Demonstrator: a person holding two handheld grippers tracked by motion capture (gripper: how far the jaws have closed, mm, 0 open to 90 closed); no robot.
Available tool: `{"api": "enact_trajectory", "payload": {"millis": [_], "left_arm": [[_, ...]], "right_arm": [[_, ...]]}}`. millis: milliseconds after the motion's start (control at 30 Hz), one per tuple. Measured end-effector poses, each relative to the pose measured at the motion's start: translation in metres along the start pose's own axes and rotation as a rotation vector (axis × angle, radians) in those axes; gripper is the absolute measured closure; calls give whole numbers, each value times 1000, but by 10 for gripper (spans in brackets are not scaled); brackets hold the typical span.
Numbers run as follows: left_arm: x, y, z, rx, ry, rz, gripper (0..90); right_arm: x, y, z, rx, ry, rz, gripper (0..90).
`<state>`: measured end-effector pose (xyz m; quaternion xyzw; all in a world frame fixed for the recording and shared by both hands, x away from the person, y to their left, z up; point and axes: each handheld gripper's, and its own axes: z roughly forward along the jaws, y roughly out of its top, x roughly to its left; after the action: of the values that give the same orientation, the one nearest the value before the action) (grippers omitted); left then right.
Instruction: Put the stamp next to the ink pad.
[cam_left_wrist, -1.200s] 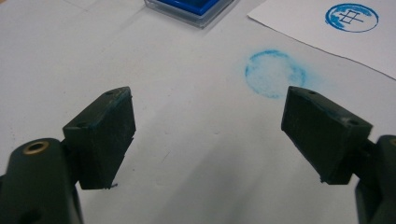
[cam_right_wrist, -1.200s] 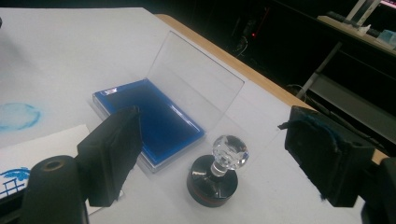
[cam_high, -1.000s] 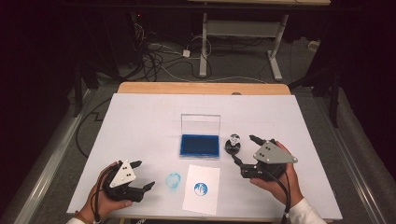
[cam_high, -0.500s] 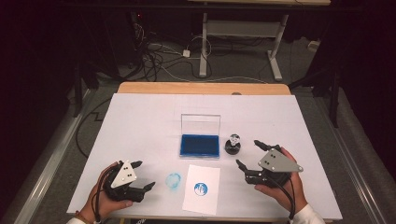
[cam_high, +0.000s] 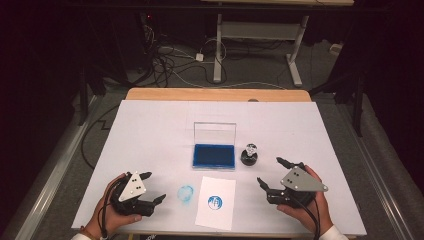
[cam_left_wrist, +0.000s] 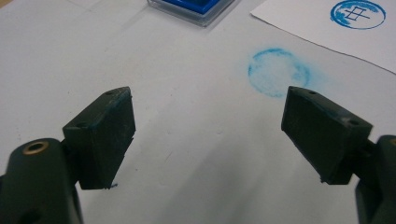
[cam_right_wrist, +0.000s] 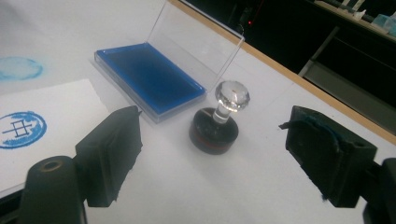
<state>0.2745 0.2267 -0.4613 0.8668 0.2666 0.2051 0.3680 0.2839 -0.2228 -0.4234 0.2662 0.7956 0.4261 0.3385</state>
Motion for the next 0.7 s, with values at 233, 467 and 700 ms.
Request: {"api": "enact_trajectory", "payload": {"millis": [233,467,700], "left_arm": [[1,0,0,1,1,-1,170],[0,1,0,3,3,5,171],[1,2,0,-4,5,3,171]], "right_arm": [[1,-11,-4,2,6,8,187],[-1,-23,-11,24,-2,3,186],[-6,-37,-16,54,-13,24,187]]}}
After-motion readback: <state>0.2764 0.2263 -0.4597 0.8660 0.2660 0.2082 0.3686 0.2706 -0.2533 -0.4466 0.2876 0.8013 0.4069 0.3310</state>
